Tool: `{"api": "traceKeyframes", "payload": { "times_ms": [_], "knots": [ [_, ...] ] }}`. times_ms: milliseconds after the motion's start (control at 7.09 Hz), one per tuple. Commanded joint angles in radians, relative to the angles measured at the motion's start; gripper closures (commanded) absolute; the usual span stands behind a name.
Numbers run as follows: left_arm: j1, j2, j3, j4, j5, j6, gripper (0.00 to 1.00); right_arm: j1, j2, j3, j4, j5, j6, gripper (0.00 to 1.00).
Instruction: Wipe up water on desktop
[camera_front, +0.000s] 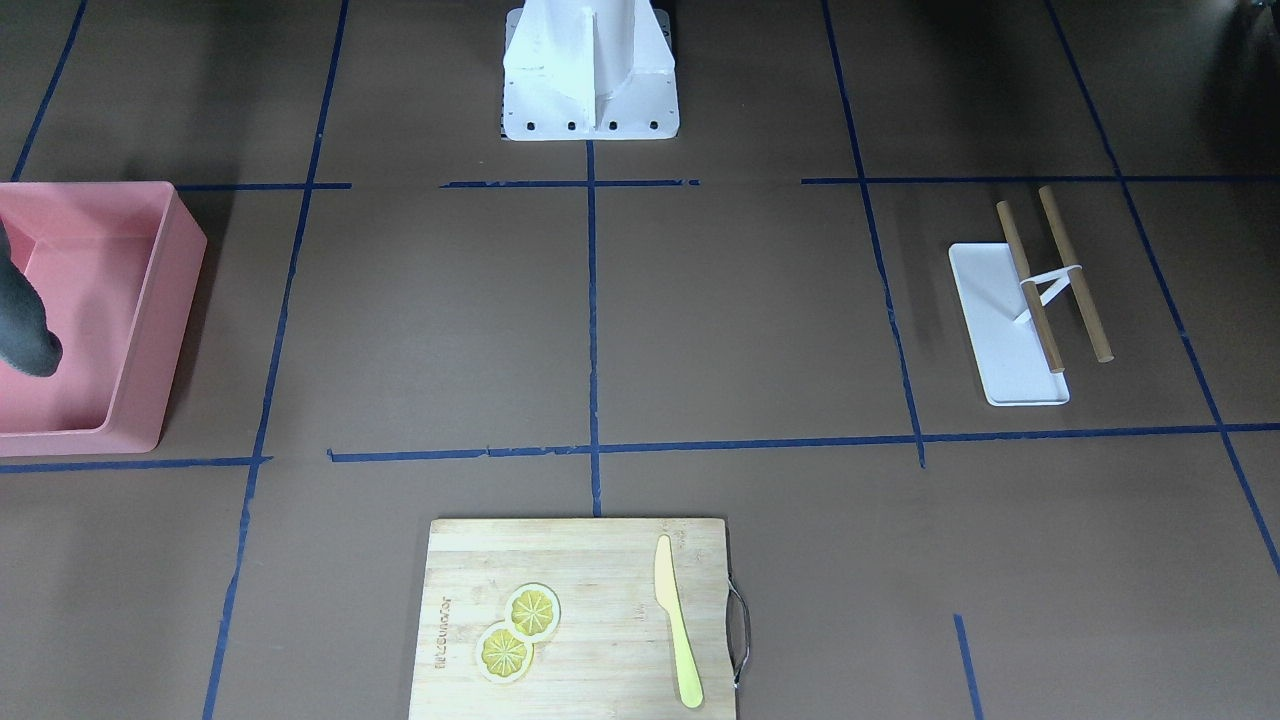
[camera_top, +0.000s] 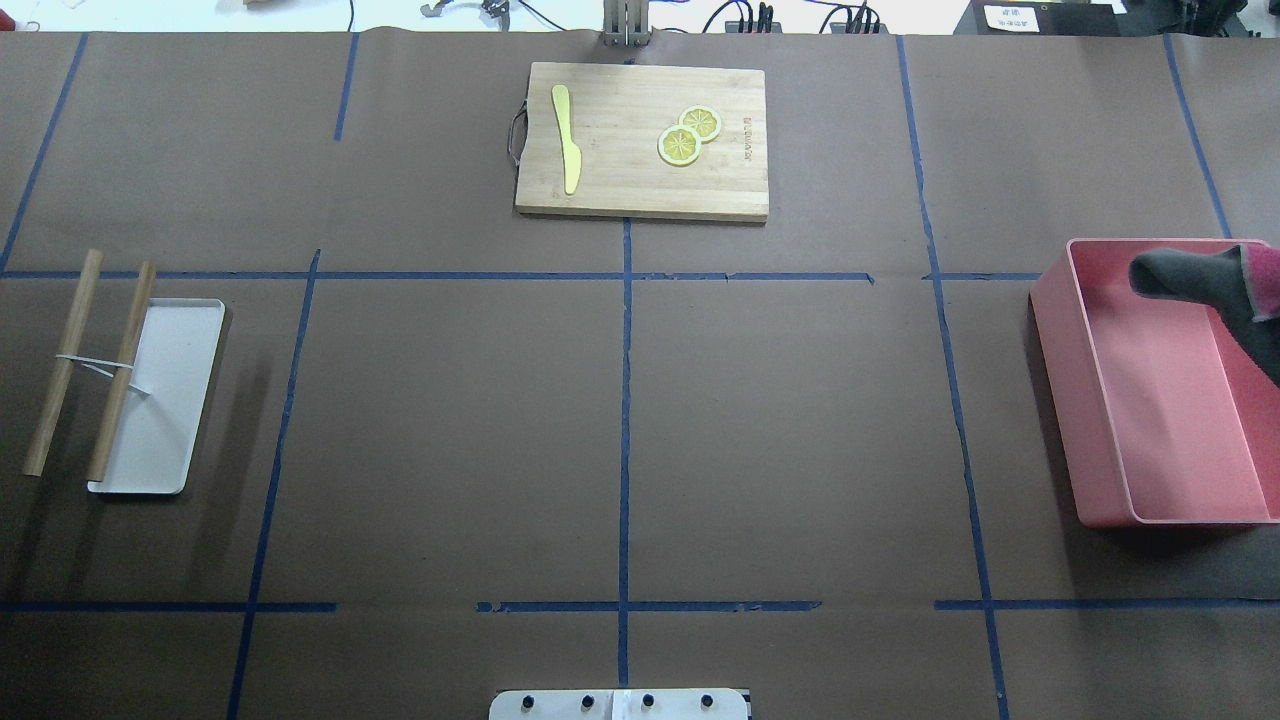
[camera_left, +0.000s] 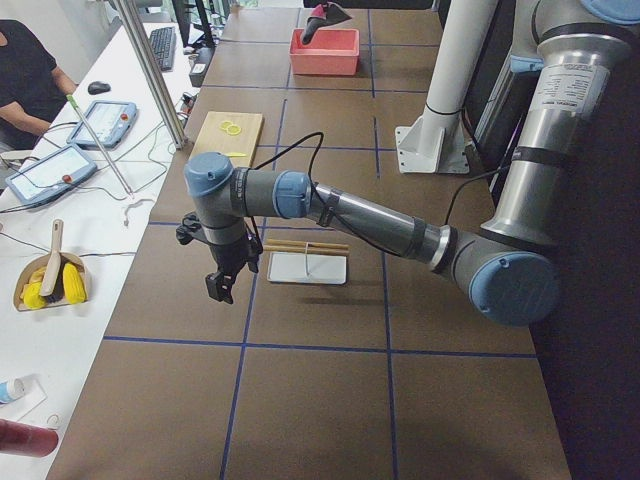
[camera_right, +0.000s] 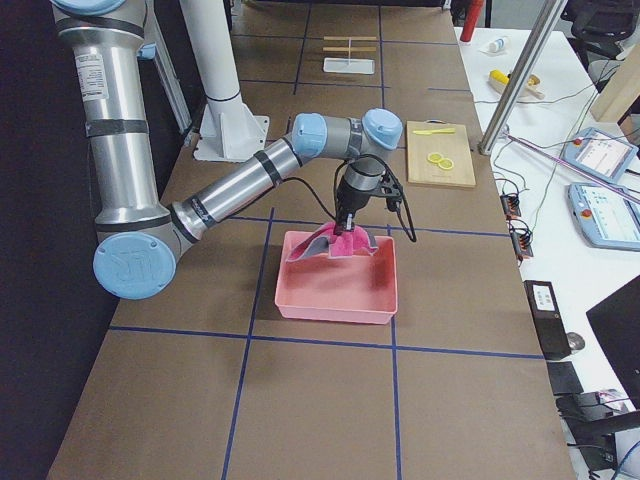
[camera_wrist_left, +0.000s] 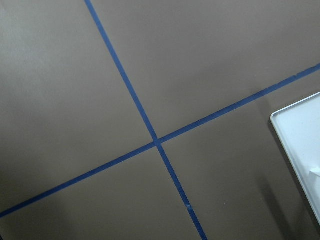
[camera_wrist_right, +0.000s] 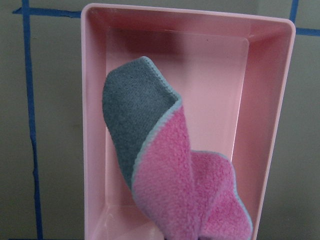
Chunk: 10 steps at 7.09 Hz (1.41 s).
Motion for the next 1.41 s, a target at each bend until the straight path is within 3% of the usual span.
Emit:
{"api": "traceKeyframes", "payload": {
  "times_ms": [0,282,423,846,987,1269],
  "knots": [
    [-0.018,0.022,0.034,-0.002,-0.002,0.008,0.0,0.017,-0.007,-0.01,0.049,-0.001,0.014,0.0],
    [-0.082,0.042,0.135,-0.002,-0.005,0.008,0.0,0.114,-0.013,-0.058,0.123,0.009,0.011,0.0],
    [-0.11,0.045,0.15,-0.002,-0.05,0.008,0.0,0.149,-0.023,-0.097,0.196,0.026,0.004,0.0],
    [-0.113,0.136,0.15,-0.177,-0.072,-0.002,0.0,0.29,-0.119,-0.331,0.538,0.213,-0.186,0.0],
    [-0.113,0.165,0.147,-0.192,-0.078,-0.002,0.0,0.31,-0.121,-0.39,0.569,0.215,-0.211,0.0],
    [-0.113,0.199,0.141,-0.195,-0.115,-0.04,0.0,0.313,-0.116,-0.417,0.573,0.201,-0.2,0.0]
  ]
}}
